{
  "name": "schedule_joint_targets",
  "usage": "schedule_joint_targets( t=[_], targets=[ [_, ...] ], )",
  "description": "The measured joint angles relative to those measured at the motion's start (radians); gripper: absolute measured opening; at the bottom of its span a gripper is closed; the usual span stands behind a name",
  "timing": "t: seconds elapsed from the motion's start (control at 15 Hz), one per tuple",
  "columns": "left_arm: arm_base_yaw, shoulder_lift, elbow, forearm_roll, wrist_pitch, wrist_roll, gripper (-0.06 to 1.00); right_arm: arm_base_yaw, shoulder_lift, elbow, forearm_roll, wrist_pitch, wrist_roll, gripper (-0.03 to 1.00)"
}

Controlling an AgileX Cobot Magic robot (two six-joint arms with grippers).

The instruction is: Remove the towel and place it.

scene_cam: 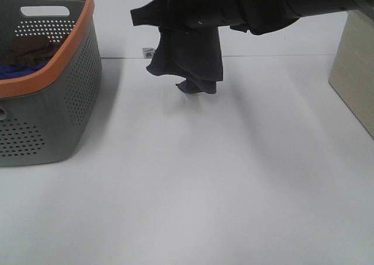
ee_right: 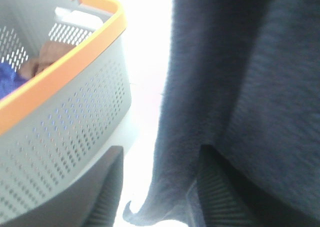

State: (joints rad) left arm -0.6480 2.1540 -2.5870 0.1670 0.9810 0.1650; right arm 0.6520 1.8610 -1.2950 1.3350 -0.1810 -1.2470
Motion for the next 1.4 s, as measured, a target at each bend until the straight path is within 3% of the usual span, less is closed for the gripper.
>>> schedule_joint_targets(
  t=[0.2, 0.47, 0.8, 1.07, 1.27, 1.4],
  targets=[
    [0.000, 0.000, 0.000, 0.000, 0.000, 0.000, 0.00, 0.000, 0.000, 0.000, 0.001, 0.070, -0.139, 0.40],
    [0.000, 0.000, 0.000, 0.000, 0.000, 0.000, 0.00, 0.000, -0.009, 0.079, 0.007, 0.170, -0.145, 0.40],
    [0.000, 0.000, 0.000, 0.000, 0.000, 0.000, 0.00, 0.000, -0.007, 0.110, 0.014, -0.003, -0.130, 0.40],
    [0.000, 0.000, 0.000, -0.001, 0.000, 0.000, 0.00, 0.000, 0.032, 0.075, 0.016, -0.049, -0.088, 0.40],
    [0.000, 0.000, 0.000, -0.001, 0.006, 0.000, 0.00, 0.000, 0.057, 0.058, 0.016, -0.173, -0.067, 0.40],
    [0.000, 0.000, 0.000, -0.001, 0.018, 0.000, 0.00, 0.000, 0.060, 0.047, 0.016, -0.175, -0.048, 0.40]
  ],
)
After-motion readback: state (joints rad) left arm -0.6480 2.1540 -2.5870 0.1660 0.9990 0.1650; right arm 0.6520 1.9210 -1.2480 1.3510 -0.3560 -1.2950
